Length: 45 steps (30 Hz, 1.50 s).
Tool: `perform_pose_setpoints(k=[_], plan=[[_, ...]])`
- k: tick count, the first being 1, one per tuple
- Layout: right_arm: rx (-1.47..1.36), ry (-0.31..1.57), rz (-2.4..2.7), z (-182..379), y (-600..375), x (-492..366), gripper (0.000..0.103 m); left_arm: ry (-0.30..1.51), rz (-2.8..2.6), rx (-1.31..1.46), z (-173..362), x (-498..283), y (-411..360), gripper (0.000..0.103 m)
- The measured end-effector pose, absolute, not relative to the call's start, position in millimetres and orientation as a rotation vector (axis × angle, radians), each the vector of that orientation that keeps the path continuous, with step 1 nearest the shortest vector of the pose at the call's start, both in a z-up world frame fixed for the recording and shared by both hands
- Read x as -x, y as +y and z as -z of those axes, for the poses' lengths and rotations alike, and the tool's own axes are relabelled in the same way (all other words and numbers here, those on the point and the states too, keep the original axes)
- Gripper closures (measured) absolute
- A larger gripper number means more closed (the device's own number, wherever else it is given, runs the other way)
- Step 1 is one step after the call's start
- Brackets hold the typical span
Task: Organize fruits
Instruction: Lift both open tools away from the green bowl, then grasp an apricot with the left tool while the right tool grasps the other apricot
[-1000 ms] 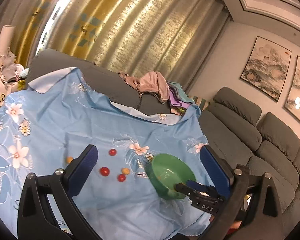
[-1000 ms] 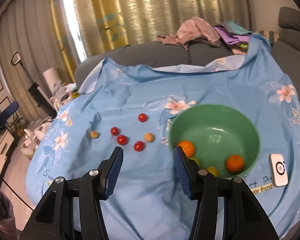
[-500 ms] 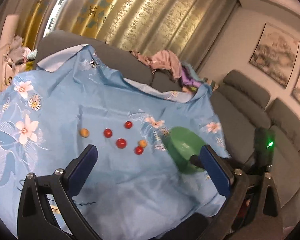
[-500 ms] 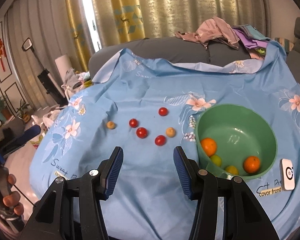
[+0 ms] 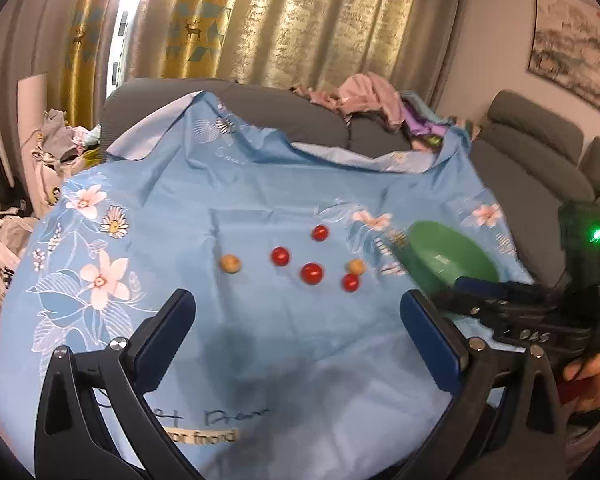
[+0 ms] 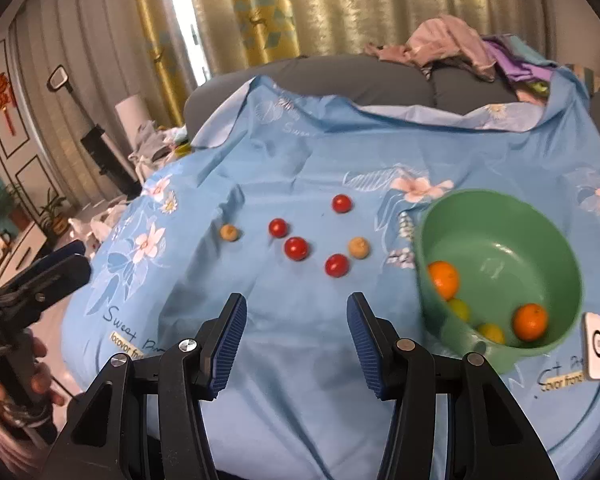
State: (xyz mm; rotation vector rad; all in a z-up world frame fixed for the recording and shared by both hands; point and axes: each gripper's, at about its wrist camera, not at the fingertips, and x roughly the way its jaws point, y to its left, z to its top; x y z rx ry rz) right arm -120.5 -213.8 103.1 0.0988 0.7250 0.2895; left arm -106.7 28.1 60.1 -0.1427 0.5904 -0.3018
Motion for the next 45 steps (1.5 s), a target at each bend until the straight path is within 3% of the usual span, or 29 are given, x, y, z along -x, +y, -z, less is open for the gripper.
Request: perform_pose_setpoints(k=[19,25,27,34,39,45], plan=[[-0.131,0.854,-0.295,-63,-206,51,0.05,0.85,0.263,0.055,-8,22,34,0.001],[-0.132,0.859,-0.252,-59,-205,25,0.05,0.85,0.304,0.032,-10,-4,29,0.002],[-0.128,0.862,-0.234,-56,-205,16,0.05,0.855,0.314,0.017,-10,-15,25,0.005],[-0.085,0.875,-0.184,-46,-204,-12,0.05,0.904,0.324,-0.034,2,-54,14,0.03],[-0.089,0.883,-0.184,-39,-207,-23,0.052,0.941,0.311,-0.099,17,-73,7,0.035],[-0.073,0.881,-0.183,-37,-207,-30,0.052,0.993,0.307,-0.159,32,-87,2,0.049]])
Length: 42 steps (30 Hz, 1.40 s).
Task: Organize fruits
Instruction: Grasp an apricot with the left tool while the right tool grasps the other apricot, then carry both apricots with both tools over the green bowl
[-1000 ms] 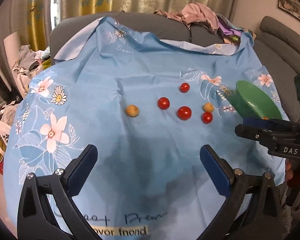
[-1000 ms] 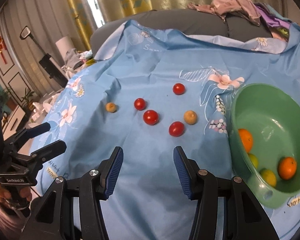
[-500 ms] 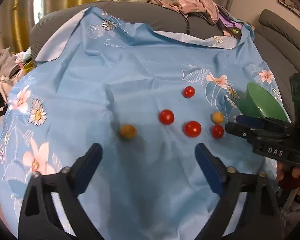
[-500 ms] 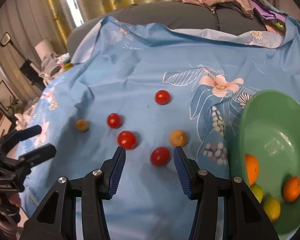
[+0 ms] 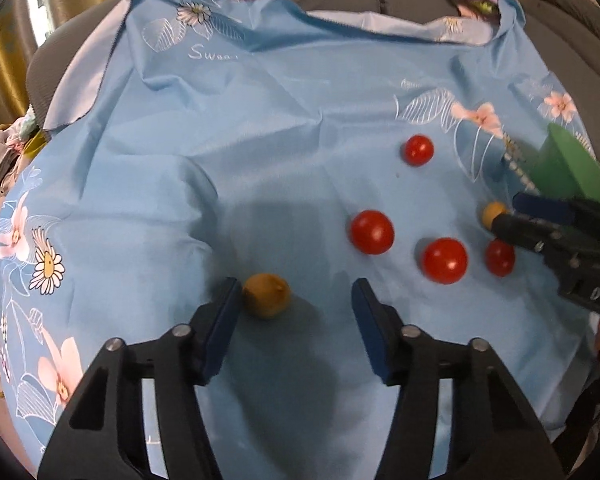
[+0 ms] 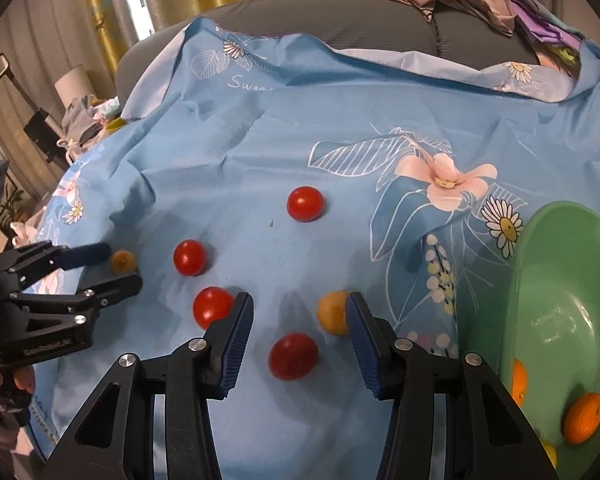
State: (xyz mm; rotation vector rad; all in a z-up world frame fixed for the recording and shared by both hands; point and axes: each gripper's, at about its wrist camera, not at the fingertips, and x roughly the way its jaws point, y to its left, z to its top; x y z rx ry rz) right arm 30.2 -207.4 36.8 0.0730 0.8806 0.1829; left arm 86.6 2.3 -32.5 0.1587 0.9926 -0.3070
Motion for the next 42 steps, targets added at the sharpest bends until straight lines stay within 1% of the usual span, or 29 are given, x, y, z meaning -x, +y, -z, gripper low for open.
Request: perform_pose_setpoints(k=[4,6,8,9,10,11,13,21,28,29,30,31,33,34,38,42], plan=[[-0.072,0.879,-0.175,-37,-210,-33,0.053,0.992,0.291,-0.192,33,-91,0,0.05],[-0.068,0.882,-0.172,-36,-211,-34,0.053,0.99,0.28,-0.211,34,-93,0,0.056],[-0.064,0.887,-0.172,-35,-212,-35,0.053,0.996,0.273,-0.231,35,-96,-2,0.07],[-0.061,0.889,-0.169,-35,-212,-35,0.053,1.015,0.27,-0.231,38,-99,-2,0.073],[-0.06,0.891,-0.166,-35,-212,-35,0.053,1.041,0.264,-0.234,44,-102,-2,0.075],[-0.062,0.892,-0.169,-35,-213,-34,0.053,1.03,0.259,-0.252,44,-102,-3,0.075],[-0.066,0.891,-0.168,-35,-215,-33,0.053,1.027,0.249,-0.272,44,-102,-6,0.076],[-0.04,0.904,-0.138,-31,-215,-35,0.053,1.01,0.321,-0.133,38,-92,2,0.076],[-0.006,0.955,-0.1,-19,-213,-49,0.053,0.97,0.387,-0.045,25,-77,4,0.076],[-0.008,0.966,-0.099,-16,-213,-51,0.055,0.969,0.39,-0.043,25,-76,4,0.076],[-0.016,0.973,-0.104,-14,-214,-53,0.062,0.968,0.393,-0.042,24,-76,3,0.076],[-0.024,0.976,-0.11,-13,-215,-54,0.064,0.966,0.394,-0.042,23,-75,2,0.076],[-0.008,0.971,-0.105,-12,-214,-54,0.072,0.965,0.389,-0.043,23,-73,0,0.076],[0.0,0.969,-0.107,-12,-213,-54,0.074,0.968,0.383,-0.042,23,-73,-1,0.076],[0.002,0.951,-0.115,-14,-214,-49,0.074,0.968,0.364,-0.042,21,-71,-2,0.076],[-0.026,0.905,-0.133,-26,-217,-40,0.074,0.969,0.351,-0.044,18,-66,-3,0.076]])
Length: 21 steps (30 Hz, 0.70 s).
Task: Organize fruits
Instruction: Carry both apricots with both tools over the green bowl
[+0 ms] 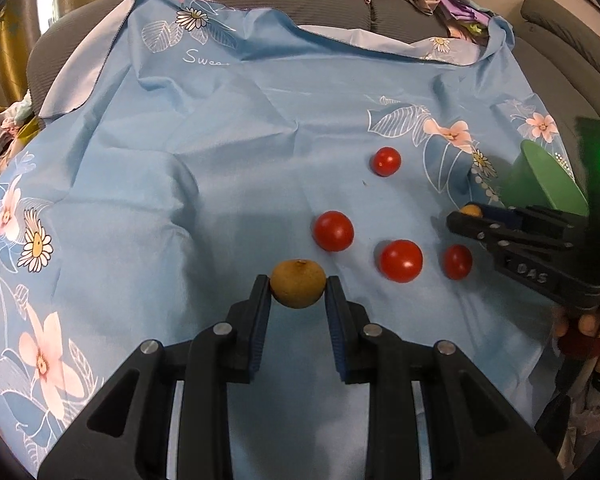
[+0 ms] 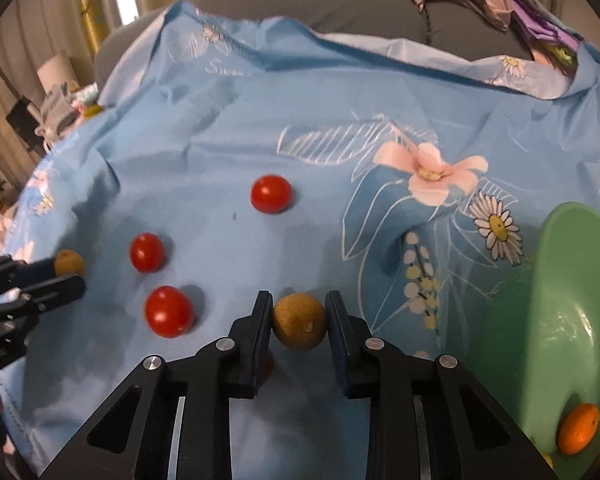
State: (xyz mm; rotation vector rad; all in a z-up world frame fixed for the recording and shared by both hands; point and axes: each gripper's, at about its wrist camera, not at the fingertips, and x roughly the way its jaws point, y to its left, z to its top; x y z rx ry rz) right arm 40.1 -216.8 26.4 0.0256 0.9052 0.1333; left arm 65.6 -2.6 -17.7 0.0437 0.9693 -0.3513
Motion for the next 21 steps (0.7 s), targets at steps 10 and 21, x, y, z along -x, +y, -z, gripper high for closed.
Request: perform_pose_setpoints(k=[10,21], plan=[[-0.037,0.828,-0.207,-54,-209,0,0.074,0.942,0.342,-0.044,0,-37,-12,0.076],[-0.076,0.775,-0.261,-70,-212,43,0.074,0.897,0.344,-0.07,-24,-4,-31,0.076]])
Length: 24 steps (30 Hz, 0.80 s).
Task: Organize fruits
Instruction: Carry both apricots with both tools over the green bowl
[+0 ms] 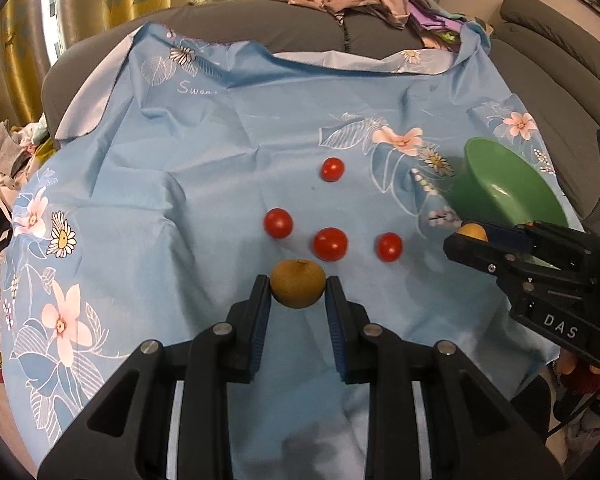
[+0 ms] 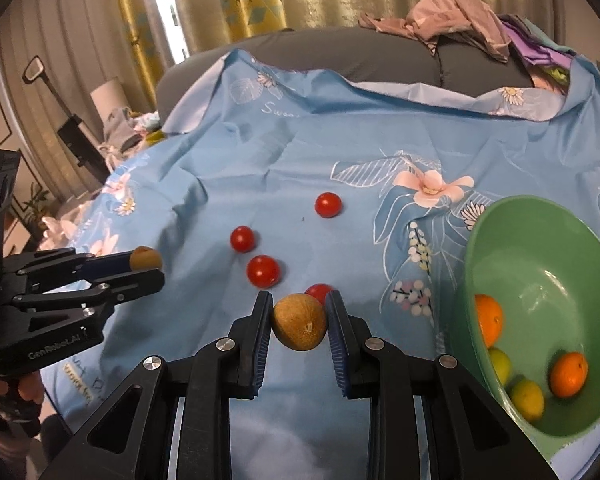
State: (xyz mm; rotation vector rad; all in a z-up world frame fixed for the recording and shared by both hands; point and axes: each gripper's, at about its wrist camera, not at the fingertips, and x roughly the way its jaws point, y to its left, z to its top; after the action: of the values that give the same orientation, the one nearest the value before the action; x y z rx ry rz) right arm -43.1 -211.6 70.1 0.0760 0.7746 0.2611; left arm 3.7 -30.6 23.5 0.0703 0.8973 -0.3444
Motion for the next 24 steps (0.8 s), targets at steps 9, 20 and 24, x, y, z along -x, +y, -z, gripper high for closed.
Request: perform_pose_setpoints(k=[9,20,24], plan=[[-0.093,0.722,-0.271,-85,-221,66,0.074,0.874,0.347,-0.104,-39,14,-48,0.076],[-0.137,0.684,-0.252,-92,-243,80,0.074,0.84,0.365,-0.166,-52,21,-73,0.076],[-0.152,0.675,-0.238,-93,-252,82,0.074,0.839,0.377,-0.192,-53,20,-84,0.076]])
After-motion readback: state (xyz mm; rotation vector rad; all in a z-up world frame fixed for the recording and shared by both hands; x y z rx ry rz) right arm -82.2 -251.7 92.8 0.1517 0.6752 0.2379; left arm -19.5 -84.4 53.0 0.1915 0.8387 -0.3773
